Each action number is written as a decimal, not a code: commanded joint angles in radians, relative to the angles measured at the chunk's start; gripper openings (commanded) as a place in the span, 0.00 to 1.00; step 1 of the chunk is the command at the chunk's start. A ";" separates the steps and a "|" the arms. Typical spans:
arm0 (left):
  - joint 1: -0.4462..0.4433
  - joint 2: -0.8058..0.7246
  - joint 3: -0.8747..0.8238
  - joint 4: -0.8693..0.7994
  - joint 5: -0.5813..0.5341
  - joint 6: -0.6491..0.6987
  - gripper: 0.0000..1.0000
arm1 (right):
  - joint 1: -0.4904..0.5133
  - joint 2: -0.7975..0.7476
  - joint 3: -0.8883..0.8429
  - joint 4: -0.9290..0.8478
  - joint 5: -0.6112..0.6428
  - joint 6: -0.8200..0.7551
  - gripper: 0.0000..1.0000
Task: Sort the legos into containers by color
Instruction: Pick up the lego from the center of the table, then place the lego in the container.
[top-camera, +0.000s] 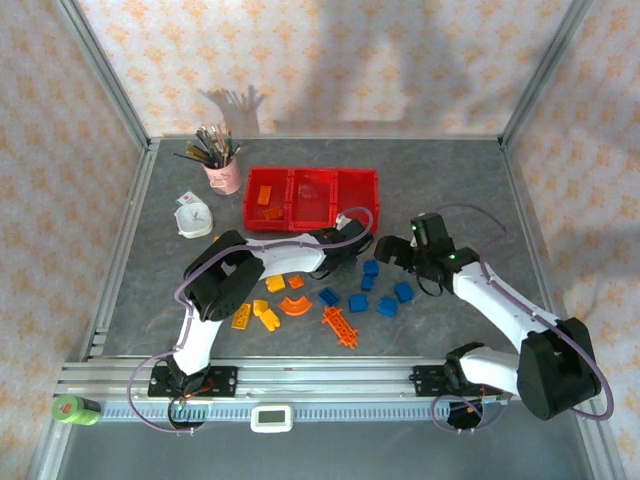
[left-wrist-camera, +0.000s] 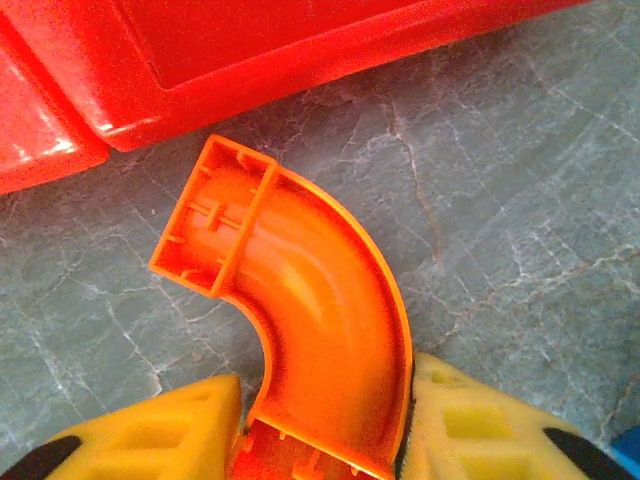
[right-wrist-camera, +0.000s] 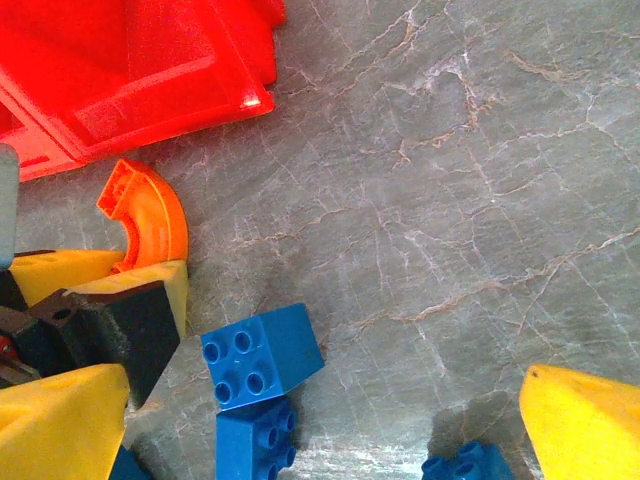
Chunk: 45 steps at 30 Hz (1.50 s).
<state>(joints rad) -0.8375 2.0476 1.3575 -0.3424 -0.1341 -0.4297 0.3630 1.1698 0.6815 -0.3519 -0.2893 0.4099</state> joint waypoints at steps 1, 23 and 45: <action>0.001 -0.047 -0.035 -0.022 0.004 0.022 0.34 | -0.006 -0.015 0.022 -0.007 -0.002 -0.022 1.00; 0.315 -0.416 -0.090 -0.057 -0.033 -0.070 0.27 | 0.230 0.143 0.195 0.075 0.025 0.016 1.00; 0.464 -0.266 0.024 -0.040 0.094 -0.041 0.69 | 0.308 0.140 0.251 -0.068 0.155 -0.033 1.00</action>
<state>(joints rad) -0.3607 1.8912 1.4227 -0.3676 -0.0933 -0.4625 0.6422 1.3289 0.8997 -0.3458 -0.1951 0.4011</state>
